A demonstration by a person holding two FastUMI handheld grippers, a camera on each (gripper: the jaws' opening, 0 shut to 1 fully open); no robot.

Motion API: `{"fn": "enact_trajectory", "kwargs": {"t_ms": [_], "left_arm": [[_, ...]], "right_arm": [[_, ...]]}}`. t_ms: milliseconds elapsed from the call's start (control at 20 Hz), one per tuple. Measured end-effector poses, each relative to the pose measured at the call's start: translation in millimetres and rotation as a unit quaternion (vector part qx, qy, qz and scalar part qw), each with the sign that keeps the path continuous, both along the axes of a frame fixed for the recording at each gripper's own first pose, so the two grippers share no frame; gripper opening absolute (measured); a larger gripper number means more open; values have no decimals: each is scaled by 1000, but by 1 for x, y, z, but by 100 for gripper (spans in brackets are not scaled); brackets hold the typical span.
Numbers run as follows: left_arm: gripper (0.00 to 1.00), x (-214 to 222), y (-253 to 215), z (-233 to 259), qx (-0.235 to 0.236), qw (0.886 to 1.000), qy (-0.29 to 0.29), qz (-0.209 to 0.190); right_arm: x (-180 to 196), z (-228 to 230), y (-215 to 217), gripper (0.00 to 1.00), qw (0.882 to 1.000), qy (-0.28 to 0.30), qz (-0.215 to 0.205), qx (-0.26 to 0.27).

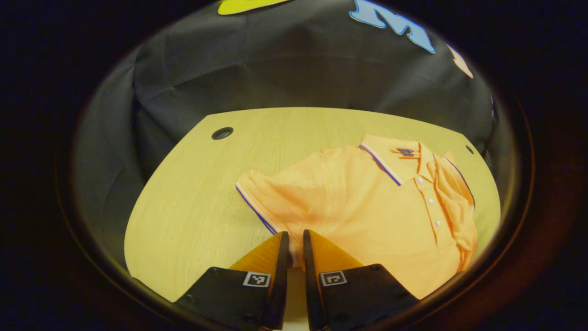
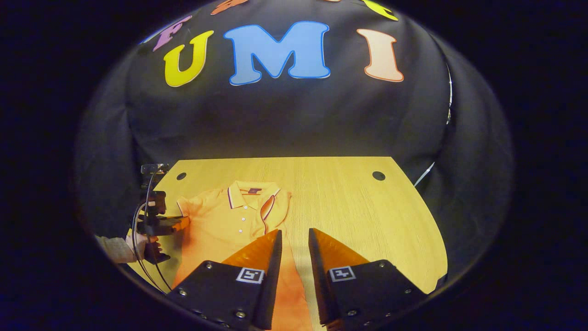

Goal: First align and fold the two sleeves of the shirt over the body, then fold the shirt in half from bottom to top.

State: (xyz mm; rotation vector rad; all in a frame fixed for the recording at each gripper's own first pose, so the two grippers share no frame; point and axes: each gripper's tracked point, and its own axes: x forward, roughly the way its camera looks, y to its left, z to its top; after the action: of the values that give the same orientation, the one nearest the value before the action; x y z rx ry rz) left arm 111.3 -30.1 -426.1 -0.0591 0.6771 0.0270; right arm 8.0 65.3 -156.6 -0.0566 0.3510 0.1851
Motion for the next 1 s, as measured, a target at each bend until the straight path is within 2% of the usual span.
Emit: {"fn": "enact_trajectory", "kwargs": {"t_ms": [50, 100, 150, 250, 500, 550, 700, 850, 900, 950, 1000], "left_arm": [[15, 0, 0, -1, 1, 1000, 2, 1], [15, 0, 1, 0, 5, 1000, 2, 0], [20, 0, 0, 0, 8, 1000, 4, -1], [15, 0, 0, 0, 14, 1000, 6, -5], [15, 3, -8, 9, 47, 999, 8, -25], [19, 5, -13, 15, 52, 998, 2, -32], [15, 9, -40, 36, 63, 996, -20, -64], [15, 10, -78, 51, 68, 992, -38, -102], [10, 10, -91, 57, 70, 990, -43, -115], [15, 10, -105, 61, 70, 988, -49, -127], [15, 9, -118, 65, 68, 987, -53, -138]], "right_arm": [[1, -1, -1, 37, 1000, 1, -1, -1], [0, -1, -1, 37, 1000, 1, -1, -1], [-2, -2, -3, 37, 1000, 1, -1, 0], [-1, -3, -5, 37, 1000, 1, -1, 1], [-2, -3, -8, 37, 1000, -1, 0, 1], [-2, -4, -9, 37, 1000, -1, 0, 1], [-4, -5, -12, 37, 1000, 0, -3, 8], [-5, -7, -15, 37, 1000, 1, -6, 10], [-5, -8, -16, 37, 1000, 1, -7, 10], [-5, -9, -18, 37, 1000, 2, -9, 11], [-6, -10, -20, 37, 1000, 2, -10, 13]]}}
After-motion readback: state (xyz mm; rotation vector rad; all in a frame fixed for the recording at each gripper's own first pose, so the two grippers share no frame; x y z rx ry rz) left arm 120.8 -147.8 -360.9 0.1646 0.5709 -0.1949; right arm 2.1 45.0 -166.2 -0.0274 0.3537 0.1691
